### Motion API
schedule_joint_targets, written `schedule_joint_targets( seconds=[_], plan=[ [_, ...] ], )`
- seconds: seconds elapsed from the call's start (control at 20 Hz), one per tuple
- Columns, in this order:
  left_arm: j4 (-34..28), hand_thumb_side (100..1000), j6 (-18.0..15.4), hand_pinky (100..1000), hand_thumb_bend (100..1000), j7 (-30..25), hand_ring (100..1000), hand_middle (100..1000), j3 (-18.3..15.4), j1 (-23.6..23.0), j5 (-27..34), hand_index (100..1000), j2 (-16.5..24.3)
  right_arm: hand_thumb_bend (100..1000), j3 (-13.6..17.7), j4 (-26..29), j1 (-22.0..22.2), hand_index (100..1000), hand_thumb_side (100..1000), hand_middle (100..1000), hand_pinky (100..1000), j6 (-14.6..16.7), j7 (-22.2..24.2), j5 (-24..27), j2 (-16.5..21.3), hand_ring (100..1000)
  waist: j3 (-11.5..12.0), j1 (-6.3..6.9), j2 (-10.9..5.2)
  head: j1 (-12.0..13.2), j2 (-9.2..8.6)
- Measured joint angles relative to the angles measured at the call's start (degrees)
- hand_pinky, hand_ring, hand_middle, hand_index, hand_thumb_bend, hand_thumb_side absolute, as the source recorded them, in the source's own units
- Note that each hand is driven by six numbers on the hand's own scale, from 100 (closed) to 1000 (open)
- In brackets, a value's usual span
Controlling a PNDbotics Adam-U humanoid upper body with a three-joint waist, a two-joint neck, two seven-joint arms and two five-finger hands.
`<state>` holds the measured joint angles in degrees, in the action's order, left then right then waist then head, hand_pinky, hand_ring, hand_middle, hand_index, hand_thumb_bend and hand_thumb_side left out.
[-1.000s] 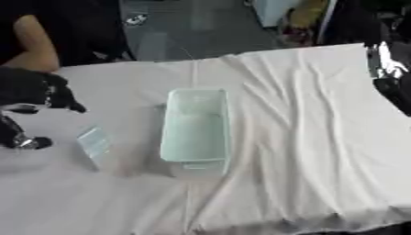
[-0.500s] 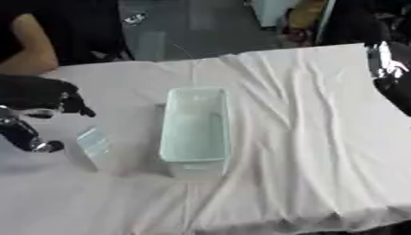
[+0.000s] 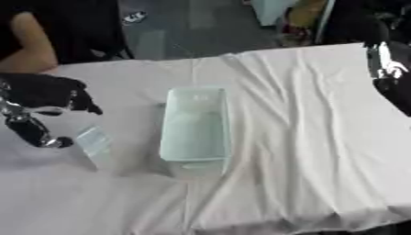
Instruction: Pick up objects on the table and place them in the box.
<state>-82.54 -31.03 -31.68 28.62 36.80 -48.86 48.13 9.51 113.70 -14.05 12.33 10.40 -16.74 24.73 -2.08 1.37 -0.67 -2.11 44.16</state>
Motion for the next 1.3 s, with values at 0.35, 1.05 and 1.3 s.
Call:
schedule_joint_targets(
  seconds=[0.35,1.05,1.3],
  plan=[
    [1.25,351,-0.56,998,676,0.25,875,774,0.71,0.6,-0.59,953,-0.5,100,-0.09,0.0,-0.01,1000,695,981,701,0.02,0.02,0.18,0.0,888,-0.16,0.01,0.0,0.0,0.0],
    [3.43,370,-0.91,1000,694,0.6,874,772,1.56,0.68,-1.1,950,-0.96,100,-0.15,0.0,-0.03,1000,693,982,702,0.11,0.1,0.38,0.0,889,-0.24,0.17,0.0,0.0,0.0],
    [4.58,375,-1.18,1000,690,0.86,873,772,1.79,1.16,-1.85,949,-1.65,100,-0.15,0.0,-0.43,1000,694,982,702,0.17,0.16,0.39,0.0,889,-0.29,0.17,0.18,0.0,0.0]
  ],
)
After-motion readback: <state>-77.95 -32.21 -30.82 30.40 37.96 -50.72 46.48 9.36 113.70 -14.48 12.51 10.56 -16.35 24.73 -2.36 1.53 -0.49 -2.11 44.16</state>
